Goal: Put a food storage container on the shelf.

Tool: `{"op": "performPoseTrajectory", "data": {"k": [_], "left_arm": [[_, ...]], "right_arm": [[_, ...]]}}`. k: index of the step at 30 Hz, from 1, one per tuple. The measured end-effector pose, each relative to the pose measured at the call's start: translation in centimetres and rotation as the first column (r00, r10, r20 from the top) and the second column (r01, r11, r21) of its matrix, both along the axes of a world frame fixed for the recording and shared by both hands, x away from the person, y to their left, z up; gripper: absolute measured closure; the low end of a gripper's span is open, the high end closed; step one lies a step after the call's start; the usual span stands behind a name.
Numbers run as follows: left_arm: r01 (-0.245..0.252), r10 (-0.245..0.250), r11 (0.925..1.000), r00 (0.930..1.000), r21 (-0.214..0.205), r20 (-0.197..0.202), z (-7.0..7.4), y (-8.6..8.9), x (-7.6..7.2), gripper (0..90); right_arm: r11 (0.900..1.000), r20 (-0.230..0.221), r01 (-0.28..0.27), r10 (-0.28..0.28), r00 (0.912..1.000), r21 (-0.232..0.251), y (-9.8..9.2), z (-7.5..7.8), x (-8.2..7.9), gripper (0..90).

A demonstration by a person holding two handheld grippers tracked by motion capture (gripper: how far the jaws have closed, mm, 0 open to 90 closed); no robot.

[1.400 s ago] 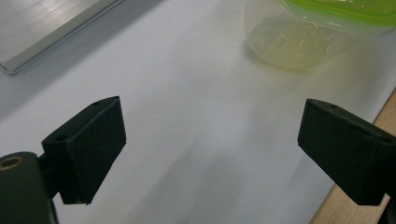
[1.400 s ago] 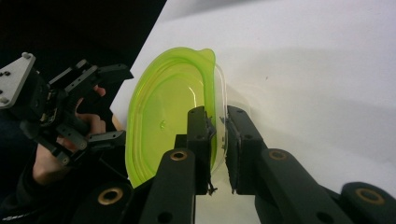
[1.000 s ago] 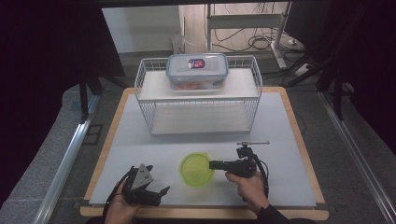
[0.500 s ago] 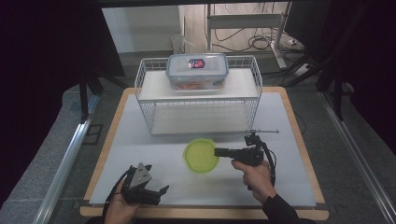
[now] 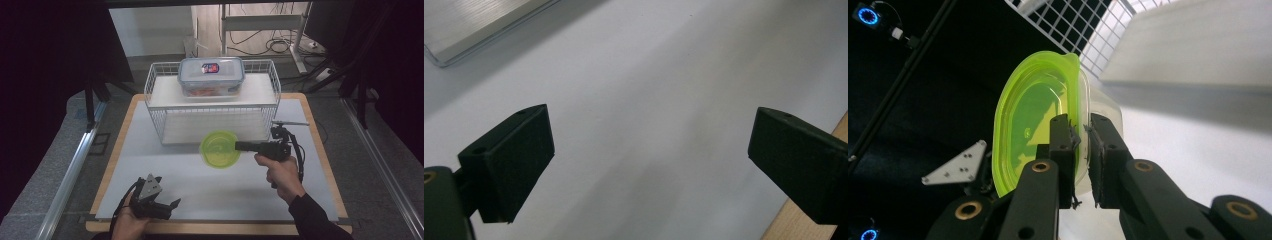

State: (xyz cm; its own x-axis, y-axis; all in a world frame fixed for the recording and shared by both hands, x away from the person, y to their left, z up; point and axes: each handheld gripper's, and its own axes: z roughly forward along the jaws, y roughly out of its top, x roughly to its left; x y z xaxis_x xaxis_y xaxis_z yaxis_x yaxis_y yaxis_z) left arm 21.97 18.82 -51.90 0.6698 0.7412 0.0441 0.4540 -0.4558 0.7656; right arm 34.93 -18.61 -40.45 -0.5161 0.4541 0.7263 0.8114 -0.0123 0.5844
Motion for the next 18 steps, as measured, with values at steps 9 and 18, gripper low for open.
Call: {"op": "performPoseTrajectory", "data": {"k": [9, 18], "left_arm": [[-0.003, 0.003, 1.0000, 1.0000, 0.005, 0.002, 0.0, 0.0, 0.0, 4.6], [-0.010, 0.010, 0.9999, 0.9999, 0.001, 0.003, 0.0, 0.1, 0.1, 4.8]], "right_arm": [[0.9999, 0.023, 0.000, -0.001, 0.9997, 0.011, -0.1, 3.1, 1.0, 82.3], [0.9994, 0.051, 0.014, -0.015, 0.9986, 0.032, -0.3, 5.9, 2.2, 82.3]]}}
